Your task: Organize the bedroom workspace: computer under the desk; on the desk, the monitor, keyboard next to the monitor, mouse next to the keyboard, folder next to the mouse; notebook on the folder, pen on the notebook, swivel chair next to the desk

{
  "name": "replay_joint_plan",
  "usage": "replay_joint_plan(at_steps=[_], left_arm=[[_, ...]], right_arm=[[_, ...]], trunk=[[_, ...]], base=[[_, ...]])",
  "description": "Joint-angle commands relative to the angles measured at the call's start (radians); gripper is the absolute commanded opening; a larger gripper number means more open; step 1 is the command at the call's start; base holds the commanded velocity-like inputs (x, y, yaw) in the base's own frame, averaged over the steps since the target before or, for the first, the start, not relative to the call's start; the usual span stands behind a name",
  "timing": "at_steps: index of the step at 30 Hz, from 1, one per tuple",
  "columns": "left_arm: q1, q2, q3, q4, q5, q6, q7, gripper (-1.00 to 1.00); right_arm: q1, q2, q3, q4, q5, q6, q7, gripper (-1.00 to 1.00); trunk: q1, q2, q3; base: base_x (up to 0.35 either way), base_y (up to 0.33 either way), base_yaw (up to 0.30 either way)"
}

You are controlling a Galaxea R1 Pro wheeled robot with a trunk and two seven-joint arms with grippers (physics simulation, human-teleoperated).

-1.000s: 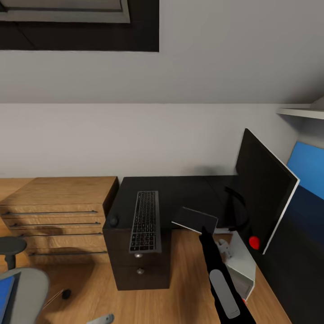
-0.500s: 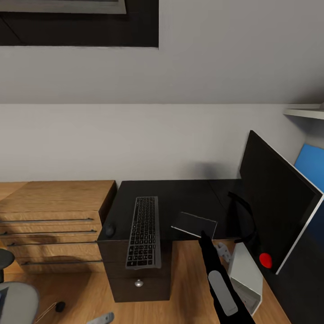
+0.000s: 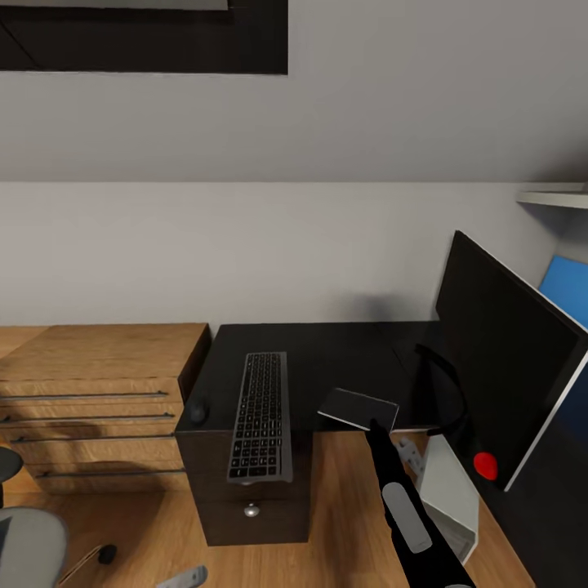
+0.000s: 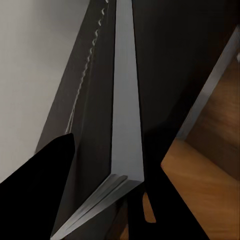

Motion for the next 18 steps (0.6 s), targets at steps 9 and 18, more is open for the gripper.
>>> replay_joint_plan(at_steps=[9, 18], left_arm=[[0.0, 0.0, -0.003, -0.001, 0.006, 0.004, 0.007, 1.0], [0.0, -0.001, -0.003, -0.001, 0.006, 0.004, 0.007, 1.0]], right_arm=[[-0.001, 0.0, -0.001, 0.0, -0.009, -0.002, 0.001, -1.0], [-0.001, 0.0, -0.001, 0.0, -0.009, -0.002, 0.001, -1.0]], trunk=[[0.035, -0.064, -0.029], [0.069, -0.127, -0.057]], base=[[0.0, 0.0, 0.0], [0.0, 0.0, 0.0]])
